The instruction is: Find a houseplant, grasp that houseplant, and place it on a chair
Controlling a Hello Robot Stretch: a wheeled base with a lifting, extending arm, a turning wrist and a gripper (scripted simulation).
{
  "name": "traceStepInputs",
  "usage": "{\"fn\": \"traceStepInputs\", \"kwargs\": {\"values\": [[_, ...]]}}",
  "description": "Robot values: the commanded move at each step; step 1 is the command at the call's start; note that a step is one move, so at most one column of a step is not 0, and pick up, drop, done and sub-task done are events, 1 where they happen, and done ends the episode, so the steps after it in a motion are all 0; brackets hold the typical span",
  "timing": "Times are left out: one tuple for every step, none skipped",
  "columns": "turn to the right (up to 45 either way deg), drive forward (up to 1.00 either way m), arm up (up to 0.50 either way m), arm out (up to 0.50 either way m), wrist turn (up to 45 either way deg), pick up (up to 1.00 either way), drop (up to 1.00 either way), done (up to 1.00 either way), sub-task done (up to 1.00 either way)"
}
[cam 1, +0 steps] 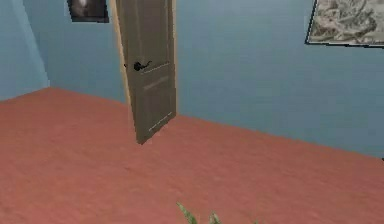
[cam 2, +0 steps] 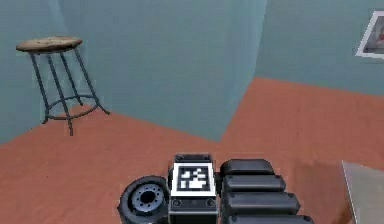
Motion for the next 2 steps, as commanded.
{"fn": "traceStepInputs", "kwargs": {"values": [[-45.0, 0.0, 0.0, 0.0, 0.0, 0.0, 0.0, 0.0, 0.0], [-45.0, 0.0, 0.0, 0.0, 0.0, 0.0, 0.0, 0.0, 0.0]]}}
